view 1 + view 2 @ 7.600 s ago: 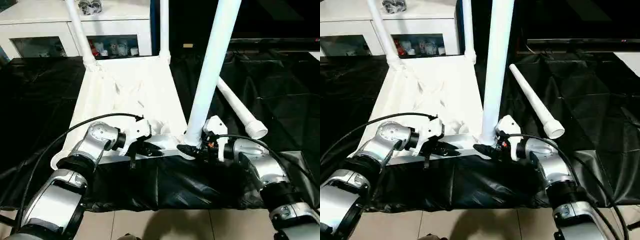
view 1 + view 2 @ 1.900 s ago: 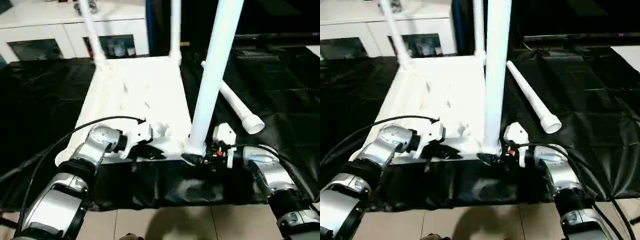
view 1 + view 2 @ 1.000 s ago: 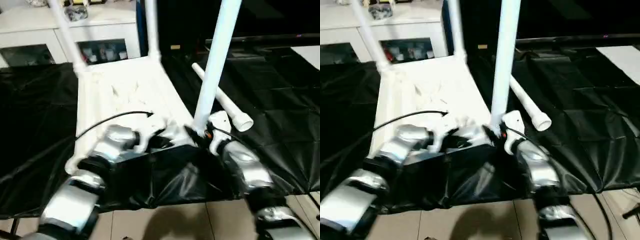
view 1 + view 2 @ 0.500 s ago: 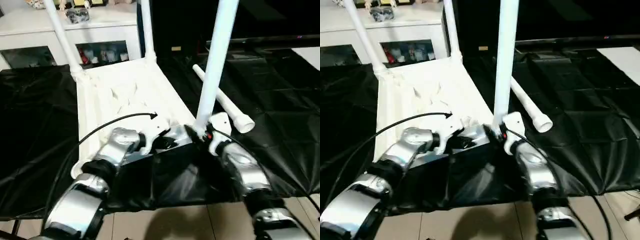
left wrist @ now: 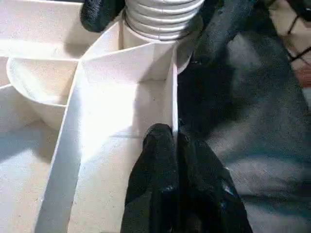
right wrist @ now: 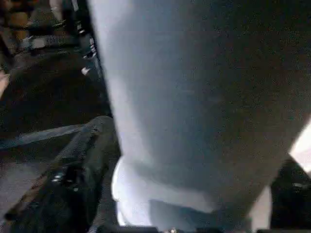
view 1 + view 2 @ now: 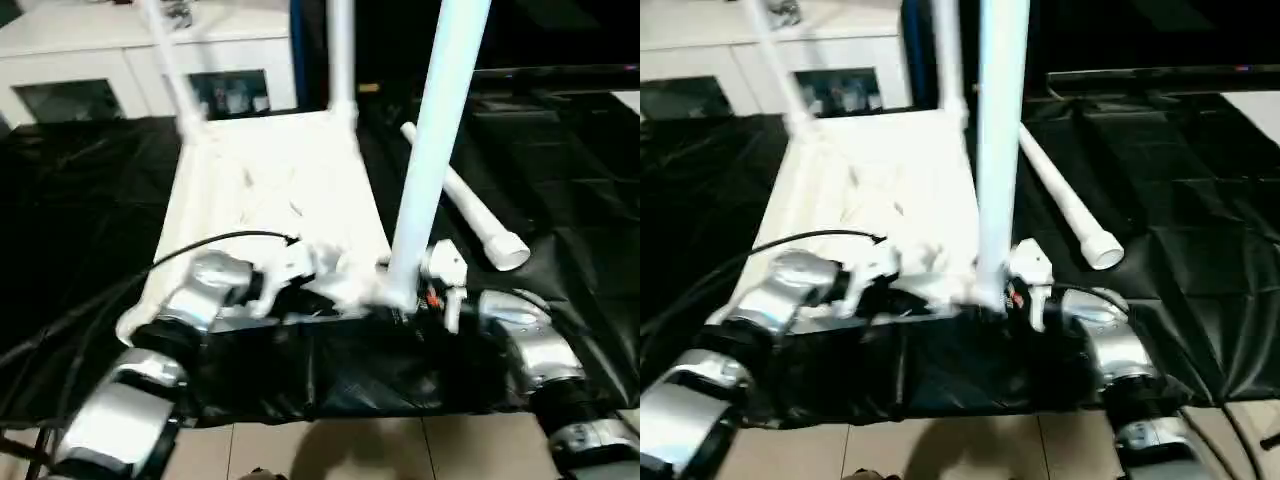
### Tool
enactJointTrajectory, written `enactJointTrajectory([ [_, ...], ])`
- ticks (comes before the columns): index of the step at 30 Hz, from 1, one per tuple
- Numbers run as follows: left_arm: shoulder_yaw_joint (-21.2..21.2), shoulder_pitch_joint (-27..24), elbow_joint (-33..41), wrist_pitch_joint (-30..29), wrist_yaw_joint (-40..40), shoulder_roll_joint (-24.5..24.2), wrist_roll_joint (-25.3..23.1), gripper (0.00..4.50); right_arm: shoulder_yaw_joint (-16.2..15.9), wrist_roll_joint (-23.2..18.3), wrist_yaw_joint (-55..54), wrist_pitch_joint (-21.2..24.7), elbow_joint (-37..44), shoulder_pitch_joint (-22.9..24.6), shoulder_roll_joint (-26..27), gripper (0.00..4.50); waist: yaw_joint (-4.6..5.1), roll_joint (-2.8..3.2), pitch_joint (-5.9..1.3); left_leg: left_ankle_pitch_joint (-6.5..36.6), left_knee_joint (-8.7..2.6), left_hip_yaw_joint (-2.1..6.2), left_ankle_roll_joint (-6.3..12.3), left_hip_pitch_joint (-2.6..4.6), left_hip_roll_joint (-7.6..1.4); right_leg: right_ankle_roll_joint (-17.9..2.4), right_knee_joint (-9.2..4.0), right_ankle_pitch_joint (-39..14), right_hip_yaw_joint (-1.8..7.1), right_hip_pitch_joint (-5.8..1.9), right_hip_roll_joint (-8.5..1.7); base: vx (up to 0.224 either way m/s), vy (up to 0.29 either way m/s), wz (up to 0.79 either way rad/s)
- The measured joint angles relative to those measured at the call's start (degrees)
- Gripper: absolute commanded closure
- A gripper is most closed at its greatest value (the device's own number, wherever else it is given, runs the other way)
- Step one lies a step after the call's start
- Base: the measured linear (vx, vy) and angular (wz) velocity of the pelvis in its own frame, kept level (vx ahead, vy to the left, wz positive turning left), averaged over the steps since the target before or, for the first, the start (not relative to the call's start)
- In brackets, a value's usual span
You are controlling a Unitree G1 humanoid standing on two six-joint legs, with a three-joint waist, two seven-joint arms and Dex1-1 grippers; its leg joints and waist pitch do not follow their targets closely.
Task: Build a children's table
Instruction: Rotate leg to tighten
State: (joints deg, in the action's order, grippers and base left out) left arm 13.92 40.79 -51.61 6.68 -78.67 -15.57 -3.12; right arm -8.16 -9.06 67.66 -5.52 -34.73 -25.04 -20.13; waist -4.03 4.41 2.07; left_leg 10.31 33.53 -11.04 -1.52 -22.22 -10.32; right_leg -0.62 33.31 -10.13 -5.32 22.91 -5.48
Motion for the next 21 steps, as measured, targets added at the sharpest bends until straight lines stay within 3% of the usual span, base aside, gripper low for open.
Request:
enactJointTrajectory([
  [8, 0.2, 0.0, -0.6, 0.9, -3.2, -1.1, 0.2, 4.50, -0.9, -0.3, 4.1, 1.2, 0.8, -0.1, -1.0, 1.60, -1.06, -0.03, 0.02, 0.0, 0.10, -0.04, 0.00, 0.03, -0.03, -0.1, 0.08, 0.1, 0.03, 0.00, 0.00, 0.000, 0.000, 0.00],
  [17, 0.1, 0.1, -0.9, 0.9, -3.6, -1.0, 0.4, 4.50, -1.1, -0.4, 3.9, 2.4, 1.8, 0.1, -1.1, 1.75, -1.09, 0.00, 0.00, 0.0, 0.14, -0.04, -0.01, 0.06, -0.04, -0.1, 0.16, 0.1, 0.03, -0.01, 0.00, 0.000, 0.000, 0.00],
  [21, 0.0, 0.5, -1.9, 0.3, -0.4, -0.1, 0.3, 4.50, -0.3, 0.1, -1.1, 4.1, 2.6, 0.8, 0.5, 1.75, -1.04, 0.04, -0.02, 0.1, 0.23, -0.04, -0.17, 0.14, -0.05, -0.1, 0.28, 0.1, 0.05, -0.04, 0.00, 0.000, 0.000, 0.00],
])
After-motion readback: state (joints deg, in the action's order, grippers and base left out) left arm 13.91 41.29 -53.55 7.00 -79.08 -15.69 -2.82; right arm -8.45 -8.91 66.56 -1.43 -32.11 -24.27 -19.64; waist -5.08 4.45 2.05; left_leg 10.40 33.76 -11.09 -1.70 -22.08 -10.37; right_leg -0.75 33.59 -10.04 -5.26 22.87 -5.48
